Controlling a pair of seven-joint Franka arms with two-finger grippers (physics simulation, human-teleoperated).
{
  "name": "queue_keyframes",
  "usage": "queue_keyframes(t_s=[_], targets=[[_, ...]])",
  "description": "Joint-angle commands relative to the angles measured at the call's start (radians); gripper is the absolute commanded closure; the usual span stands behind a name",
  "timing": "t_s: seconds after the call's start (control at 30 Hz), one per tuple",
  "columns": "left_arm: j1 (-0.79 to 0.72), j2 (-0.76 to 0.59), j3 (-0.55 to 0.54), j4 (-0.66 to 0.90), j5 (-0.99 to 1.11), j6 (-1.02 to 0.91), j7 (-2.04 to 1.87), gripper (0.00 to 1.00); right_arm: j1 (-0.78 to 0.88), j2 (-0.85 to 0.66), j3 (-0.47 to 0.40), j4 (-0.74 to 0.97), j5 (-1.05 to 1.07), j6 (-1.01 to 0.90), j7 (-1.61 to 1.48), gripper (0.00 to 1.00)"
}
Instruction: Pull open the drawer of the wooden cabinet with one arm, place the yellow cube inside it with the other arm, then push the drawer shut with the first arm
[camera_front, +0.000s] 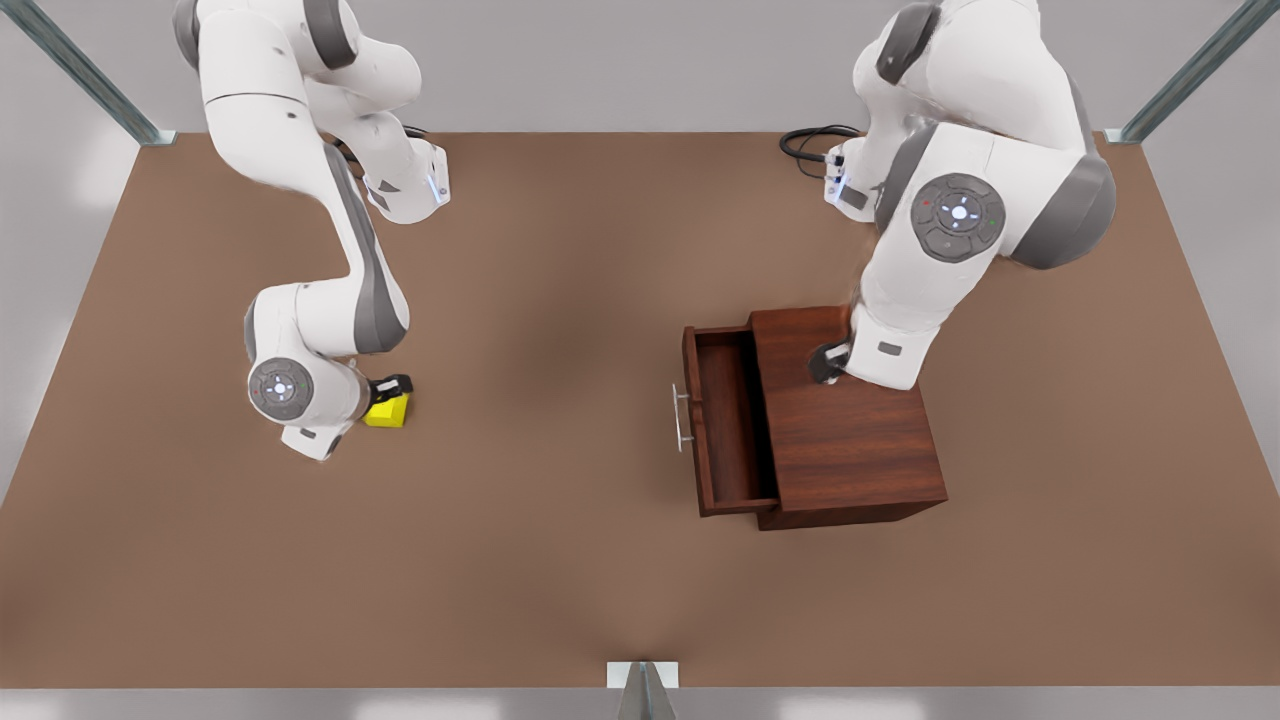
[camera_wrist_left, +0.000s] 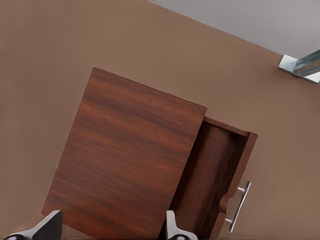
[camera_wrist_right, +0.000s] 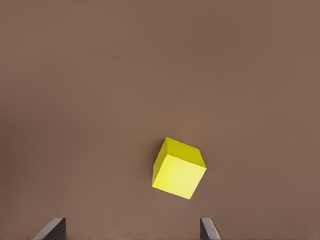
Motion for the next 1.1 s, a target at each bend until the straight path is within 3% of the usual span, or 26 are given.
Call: queue_keyframes(t_s=[0.0, 0.03, 0.17, 0.27, 1.07], targets=[[0.111, -0.121, -0.003, -0.129, -0.064, -0.233, 0.521, 0.0, -0.005, -0.067, -0.002, -0.154, 0.022, 0.367, 0.14, 0.0], [0.149, -0.336, -0.003, -0.504, -0.064, 0.034, 0.601, 0.0, -0.034, -0.08, -0.002, -0.204, 0.021, 0.4, 0.14, 0.0], [0.145, -0.292, -0.001, -0.458, -0.072, 0.032, 0.603, 0.0, -0.068, -0.095, -0.003, -0.357, 0.022, 0.565, 0.139, 0.0], [0.15, -0.218, 0.003, -0.344, -0.129, -0.031, 0.612, 0.0, -0.074, -0.02, -0.005, -0.348, 0.048, 0.643, 0.139, 0.0], [0.172, -0.183, 0.006, -0.313, -0.11, -0.023, 0.611, 0.0, -0.101, 0.124, -0.003, -0.359, 0.045, 0.653, 0.094, 0.0]])
